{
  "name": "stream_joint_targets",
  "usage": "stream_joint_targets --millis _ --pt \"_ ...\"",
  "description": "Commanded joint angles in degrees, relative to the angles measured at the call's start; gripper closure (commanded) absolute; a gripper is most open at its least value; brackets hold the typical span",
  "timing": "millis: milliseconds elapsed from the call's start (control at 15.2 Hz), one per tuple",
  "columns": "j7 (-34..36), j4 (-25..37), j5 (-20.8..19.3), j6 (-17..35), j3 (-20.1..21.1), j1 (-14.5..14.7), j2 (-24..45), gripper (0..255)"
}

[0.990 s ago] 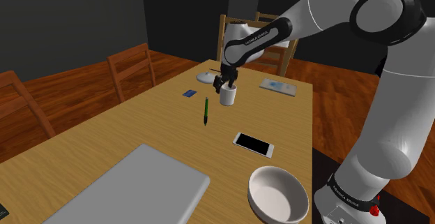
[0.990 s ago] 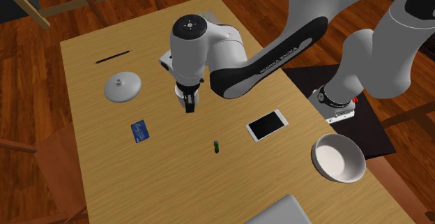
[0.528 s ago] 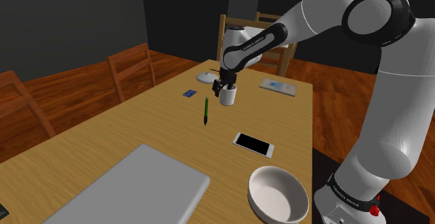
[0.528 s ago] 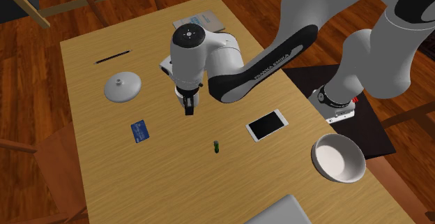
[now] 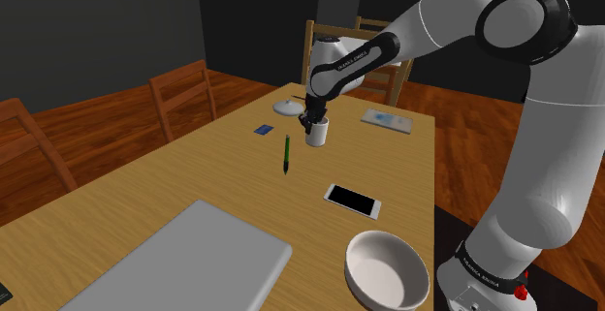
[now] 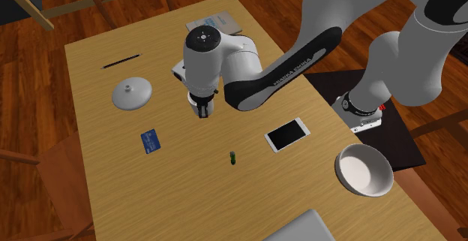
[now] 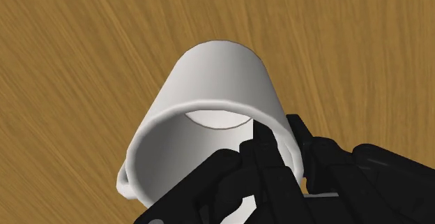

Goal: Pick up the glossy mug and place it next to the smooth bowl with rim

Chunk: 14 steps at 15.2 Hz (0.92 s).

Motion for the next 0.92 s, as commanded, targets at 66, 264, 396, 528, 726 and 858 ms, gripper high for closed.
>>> stream_joint_targets --millis 66,264,396,528,726,858 --pt "0.0 0.0 0.0 0.0 0.0 0.0 0.0 255" --pt "0.0 0.0 0.0 0.0 0.0 0.0 0.0 255" --pt "-0.1 0.2 0.1 -0.7 0.0 0.0 -0.4 255" --pt "-0.3 0.8 0.2 -2.0 0.1 0.0 -1.2 255" --pt "-0.5 1.7 0.4 -4.0 0.1 -0.1 -2.4 255" --pt "-0.7 2.4 0.6 -5.4 0.2 -0.1 -3.1 255"
